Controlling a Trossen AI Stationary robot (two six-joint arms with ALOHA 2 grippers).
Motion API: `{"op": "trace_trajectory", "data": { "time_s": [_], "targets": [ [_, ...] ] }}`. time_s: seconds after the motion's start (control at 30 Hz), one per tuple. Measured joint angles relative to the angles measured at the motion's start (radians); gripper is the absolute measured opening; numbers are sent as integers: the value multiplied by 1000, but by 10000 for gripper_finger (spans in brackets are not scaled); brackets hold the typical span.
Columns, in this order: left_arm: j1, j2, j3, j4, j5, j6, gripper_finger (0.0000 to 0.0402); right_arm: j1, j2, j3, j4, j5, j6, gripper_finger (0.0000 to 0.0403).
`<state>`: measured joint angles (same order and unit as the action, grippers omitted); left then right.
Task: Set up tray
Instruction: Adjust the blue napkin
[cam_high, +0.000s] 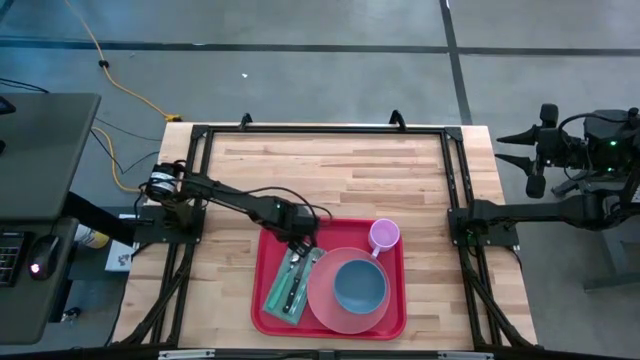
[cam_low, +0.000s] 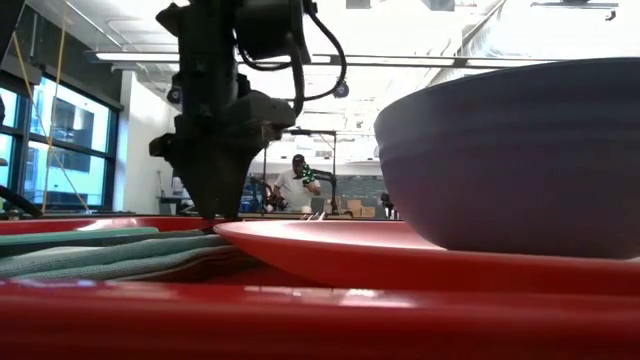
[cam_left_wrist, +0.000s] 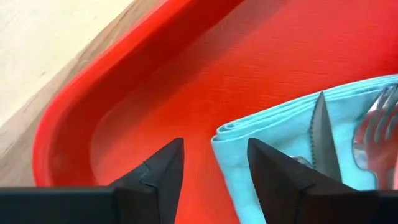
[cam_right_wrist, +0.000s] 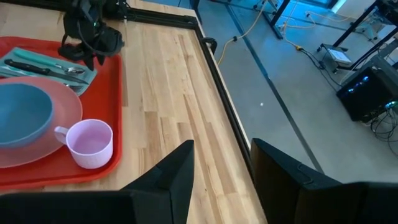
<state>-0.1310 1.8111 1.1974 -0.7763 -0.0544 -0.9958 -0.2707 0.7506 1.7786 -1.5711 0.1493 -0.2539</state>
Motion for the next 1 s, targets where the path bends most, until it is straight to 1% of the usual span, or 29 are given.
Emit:
{"op": "trace_trajectory", "data": {
  "time_s": [0.1,0.2,0.23,0.33,0.5,0.67,0.87,0.93,1.0],
  "targets": [
    [0,14,-2,-5,2,11,206,0,0,0,0,0,17,138],
    [0,30,2,34,9,23,198,0,0,0,0,0,18,138],
    [0,32,0,25,9,26,195,0,0,0,0,0,20,138],
    [0,48,2,31,5,25,183,0,1,0,0,1,31,138],
    [1,63,2,69,35,50,158,0,1,0,0,5,48,138],
    [0,63,3,64,39,49,115,0,1,0,0,5,55,138],
    [0,62,4,-9,31,48,23,0,1,0,0,5,55,138],
    [0,62,4,-17,31,48,13,0,1,0,0,5,55,138],
    [0,63,3,-31,34,45,25,0,1,0,0,5,55,138]
  ]
}}
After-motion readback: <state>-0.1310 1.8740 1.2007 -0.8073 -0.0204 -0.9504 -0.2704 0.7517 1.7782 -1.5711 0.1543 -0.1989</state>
